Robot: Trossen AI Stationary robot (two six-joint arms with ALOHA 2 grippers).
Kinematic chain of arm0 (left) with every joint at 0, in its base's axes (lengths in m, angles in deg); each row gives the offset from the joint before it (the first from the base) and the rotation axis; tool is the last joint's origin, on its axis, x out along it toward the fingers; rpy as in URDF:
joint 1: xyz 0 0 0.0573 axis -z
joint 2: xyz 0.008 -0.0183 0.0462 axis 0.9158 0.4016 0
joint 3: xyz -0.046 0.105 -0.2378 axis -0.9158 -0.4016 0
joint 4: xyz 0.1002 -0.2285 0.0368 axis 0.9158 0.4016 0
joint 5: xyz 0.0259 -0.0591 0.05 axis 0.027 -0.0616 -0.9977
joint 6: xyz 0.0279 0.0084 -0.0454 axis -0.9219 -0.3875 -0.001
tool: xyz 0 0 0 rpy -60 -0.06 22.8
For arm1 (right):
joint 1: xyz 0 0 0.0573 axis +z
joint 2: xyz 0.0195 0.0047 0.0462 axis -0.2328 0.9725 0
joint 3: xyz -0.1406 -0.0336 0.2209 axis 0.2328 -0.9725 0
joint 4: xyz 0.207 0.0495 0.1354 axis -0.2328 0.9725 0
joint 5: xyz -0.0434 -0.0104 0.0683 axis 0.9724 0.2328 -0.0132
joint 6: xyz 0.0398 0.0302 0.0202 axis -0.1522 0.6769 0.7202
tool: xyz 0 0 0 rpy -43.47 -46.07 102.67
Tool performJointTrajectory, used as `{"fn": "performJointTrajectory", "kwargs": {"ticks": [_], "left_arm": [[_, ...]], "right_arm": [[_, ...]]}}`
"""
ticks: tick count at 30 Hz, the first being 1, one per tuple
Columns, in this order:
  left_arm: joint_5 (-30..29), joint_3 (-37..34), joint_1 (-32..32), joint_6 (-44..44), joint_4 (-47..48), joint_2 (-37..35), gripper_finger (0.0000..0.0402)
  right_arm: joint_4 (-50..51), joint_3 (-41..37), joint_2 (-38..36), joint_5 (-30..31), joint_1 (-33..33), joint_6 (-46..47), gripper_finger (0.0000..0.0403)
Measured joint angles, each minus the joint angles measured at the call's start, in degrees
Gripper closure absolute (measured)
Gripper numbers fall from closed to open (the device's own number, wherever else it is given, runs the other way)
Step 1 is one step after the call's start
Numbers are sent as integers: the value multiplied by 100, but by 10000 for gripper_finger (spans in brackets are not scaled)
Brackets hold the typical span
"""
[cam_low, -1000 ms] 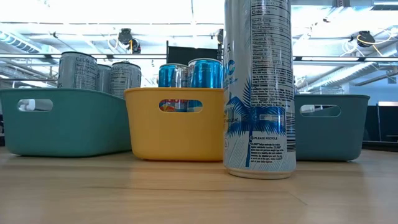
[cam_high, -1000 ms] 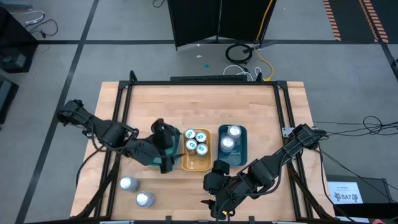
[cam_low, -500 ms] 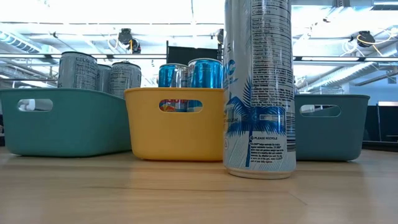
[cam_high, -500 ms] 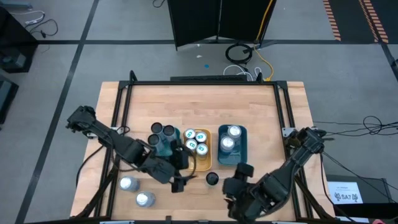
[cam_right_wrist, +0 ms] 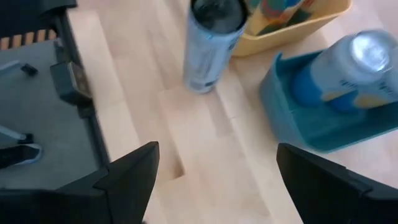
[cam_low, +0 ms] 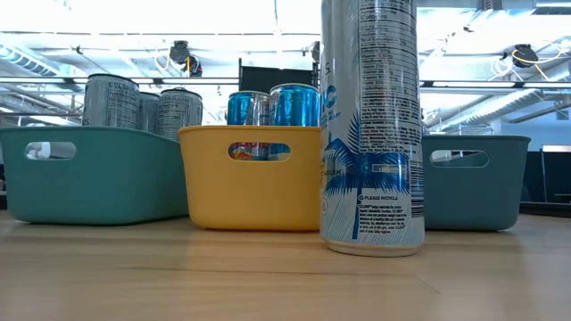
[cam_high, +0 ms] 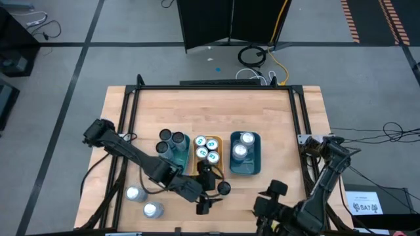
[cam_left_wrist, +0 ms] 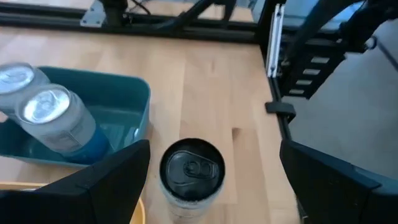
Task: Sort soda cans
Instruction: Put the upper right black can into the light green bin
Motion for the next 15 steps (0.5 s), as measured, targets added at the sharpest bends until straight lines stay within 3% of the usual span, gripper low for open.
{"fn": "performJointTrajectory", "kwargs": {"ticks": [15], "left_arm": [[-387,0,0,4,-138,827,34]], "right_arm": [[-1295,-785,0,-8,654,687,85]]}}
